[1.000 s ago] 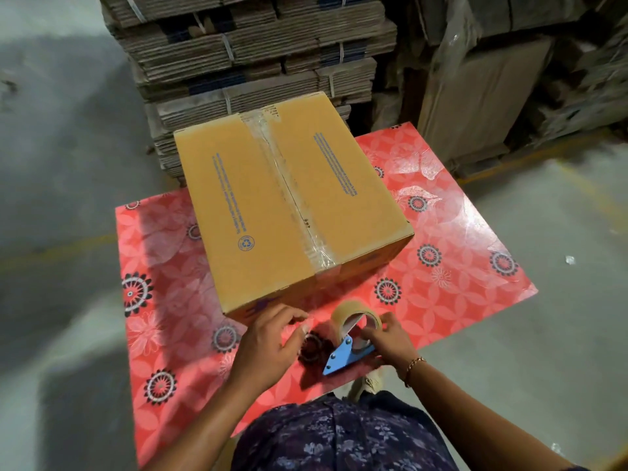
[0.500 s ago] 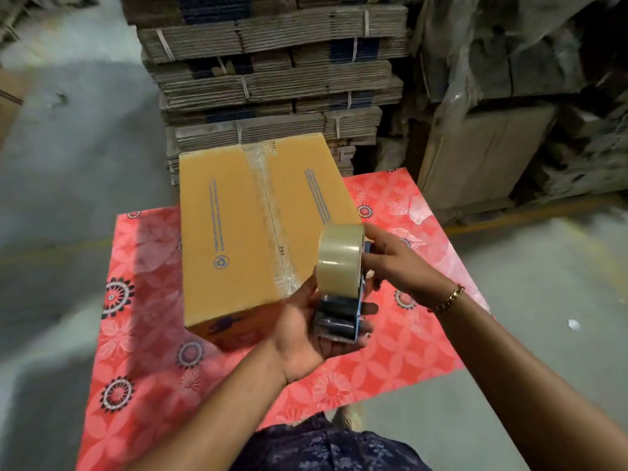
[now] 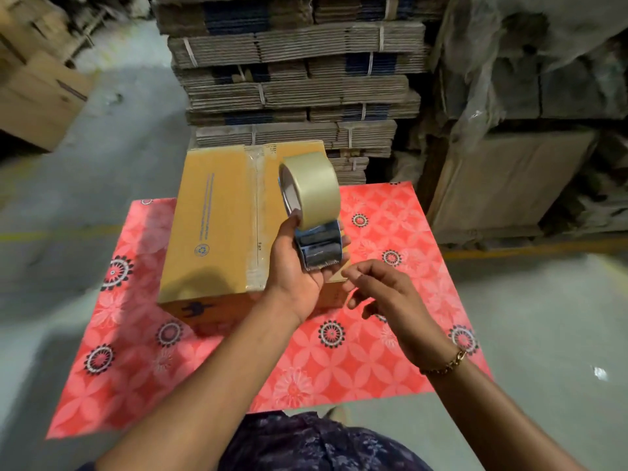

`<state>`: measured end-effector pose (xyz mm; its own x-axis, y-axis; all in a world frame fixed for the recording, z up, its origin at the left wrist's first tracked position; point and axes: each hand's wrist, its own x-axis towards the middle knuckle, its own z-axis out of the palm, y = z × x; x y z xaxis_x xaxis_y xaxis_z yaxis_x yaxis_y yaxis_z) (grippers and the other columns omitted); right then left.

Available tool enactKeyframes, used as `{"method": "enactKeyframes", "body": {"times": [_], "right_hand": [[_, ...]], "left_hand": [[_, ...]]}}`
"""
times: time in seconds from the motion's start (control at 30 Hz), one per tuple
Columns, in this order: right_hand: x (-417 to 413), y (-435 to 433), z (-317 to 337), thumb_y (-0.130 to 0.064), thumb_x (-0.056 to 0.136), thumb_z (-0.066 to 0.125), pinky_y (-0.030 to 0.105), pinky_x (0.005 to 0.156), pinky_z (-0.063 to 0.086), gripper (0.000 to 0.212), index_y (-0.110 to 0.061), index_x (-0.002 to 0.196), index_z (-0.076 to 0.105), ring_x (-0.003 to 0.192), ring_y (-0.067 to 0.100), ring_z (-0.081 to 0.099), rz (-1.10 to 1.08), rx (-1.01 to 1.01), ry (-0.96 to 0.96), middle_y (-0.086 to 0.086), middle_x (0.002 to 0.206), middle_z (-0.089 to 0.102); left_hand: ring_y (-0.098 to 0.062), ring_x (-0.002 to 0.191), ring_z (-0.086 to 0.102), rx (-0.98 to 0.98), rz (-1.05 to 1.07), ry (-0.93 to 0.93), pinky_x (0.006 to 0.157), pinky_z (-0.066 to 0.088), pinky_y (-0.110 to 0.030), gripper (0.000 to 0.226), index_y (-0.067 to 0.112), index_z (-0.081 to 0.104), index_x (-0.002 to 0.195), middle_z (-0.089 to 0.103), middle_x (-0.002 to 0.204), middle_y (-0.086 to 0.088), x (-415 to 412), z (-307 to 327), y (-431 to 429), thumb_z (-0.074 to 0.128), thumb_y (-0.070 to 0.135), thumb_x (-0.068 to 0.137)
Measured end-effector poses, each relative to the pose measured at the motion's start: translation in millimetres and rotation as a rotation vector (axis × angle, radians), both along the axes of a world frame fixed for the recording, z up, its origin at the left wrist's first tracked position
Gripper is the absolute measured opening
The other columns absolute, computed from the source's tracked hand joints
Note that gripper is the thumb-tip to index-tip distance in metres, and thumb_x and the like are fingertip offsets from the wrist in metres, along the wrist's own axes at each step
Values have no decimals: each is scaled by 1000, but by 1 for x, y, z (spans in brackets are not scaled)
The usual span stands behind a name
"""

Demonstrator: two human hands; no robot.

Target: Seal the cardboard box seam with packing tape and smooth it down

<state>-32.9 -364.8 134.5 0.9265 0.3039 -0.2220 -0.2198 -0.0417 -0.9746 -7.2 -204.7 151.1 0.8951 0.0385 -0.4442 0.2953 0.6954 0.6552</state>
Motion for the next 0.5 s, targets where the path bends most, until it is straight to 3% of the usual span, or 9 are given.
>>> {"method": "enactKeyframes", "body": {"times": [0.1, 0.2, 0.37, 0.5], "right_hand": [[-3, 13, 3, -15, 99, 60, 23, 51, 42, 18, 1, 98, 68, 62, 15, 59, 5, 63, 6, -2, 77, 71], [0, 23, 5, -18, 97, 61, 22, 46, 38, 20, 0, 97, 70, 55, 12, 55, -74, 107, 53, -1, 71, 66], [9, 35, 14, -25, 95, 66, 18, 40, 37, 26, -2, 84, 67, 43, 9, 52, -156, 190, 156, 4, 62, 59], [17, 39, 13, -28, 93, 70, 18, 39, 32, 26, -11, 75, 63, 38, 8, 50, -214, 214, 207, -2, 56, 59]], "left_hand": [[-27, 73, 69, 37, 38, 2, 68, 51, -37, 57, 2, 72, 105, 75, 85, -13, 5, 3, -7, 46, 51, 95], [-26, 69, 66, 32, 53, -31, 66, 49, -36, 56, 3, 74, 97, 74, 81, -13, 9, 4, -10, 46, 51, 95], [-23, 66, 63, 92, -2, -1, 49, 37, -26, 59, 7, 76, 104, 73, 89, -15, 12, 9, -13, 47, 56, 91], [-28, 73, 64, 57, 61, -43, 62, 46, -33, 54, 3, 76, 100, 76, 84, -14, 17, 7, -17, 46, 48, 94]]}}
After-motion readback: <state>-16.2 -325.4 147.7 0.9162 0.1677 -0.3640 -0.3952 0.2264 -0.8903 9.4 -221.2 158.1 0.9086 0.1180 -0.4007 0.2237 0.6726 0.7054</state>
